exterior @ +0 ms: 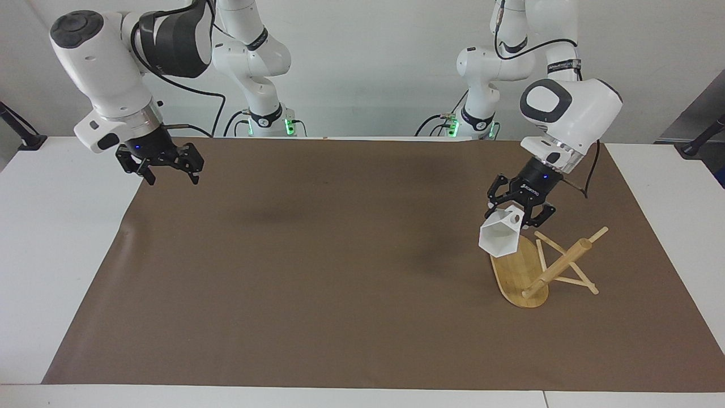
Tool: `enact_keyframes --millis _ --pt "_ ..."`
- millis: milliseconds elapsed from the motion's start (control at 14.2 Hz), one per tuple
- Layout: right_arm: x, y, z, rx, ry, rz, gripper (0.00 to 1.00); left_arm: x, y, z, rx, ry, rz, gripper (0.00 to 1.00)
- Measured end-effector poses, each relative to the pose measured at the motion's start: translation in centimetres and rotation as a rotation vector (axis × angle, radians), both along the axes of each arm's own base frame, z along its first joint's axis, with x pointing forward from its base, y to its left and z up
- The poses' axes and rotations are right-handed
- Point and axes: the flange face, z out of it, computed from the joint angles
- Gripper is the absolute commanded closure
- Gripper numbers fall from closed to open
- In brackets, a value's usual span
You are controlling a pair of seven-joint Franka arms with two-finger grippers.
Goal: Hang cup on rack
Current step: 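Carry the cup with the left gripper to the rack while the right gripper retreats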
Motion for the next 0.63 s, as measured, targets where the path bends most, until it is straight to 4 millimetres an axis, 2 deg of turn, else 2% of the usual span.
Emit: enact_keyframes --millis 140,281,421,632 --pt "-1.0 -0.3 0.7 0.003 0.032 -0.015 0.0 0.1 -0.1 0.2 0.002 -0.004 0.006 1.0" --pt "-1.9 -1.5 1.4 0.005 0.041 -0.038 0.0 0.3 -0.1 0.4 0.004 -0.018 0.016 1.0" --pt "-2.3 -2.4 1.9 0.005 0.031 -0.055 0.0 0.6 0.0 0.6 -0.003 -0.021 0.041 1.0" --pt "-2.5 -2.6 1.8 0.004 0.007 -0.058 0.0 1.5 -0.1 1.0 0.0 -0.008 0.076 1.0"
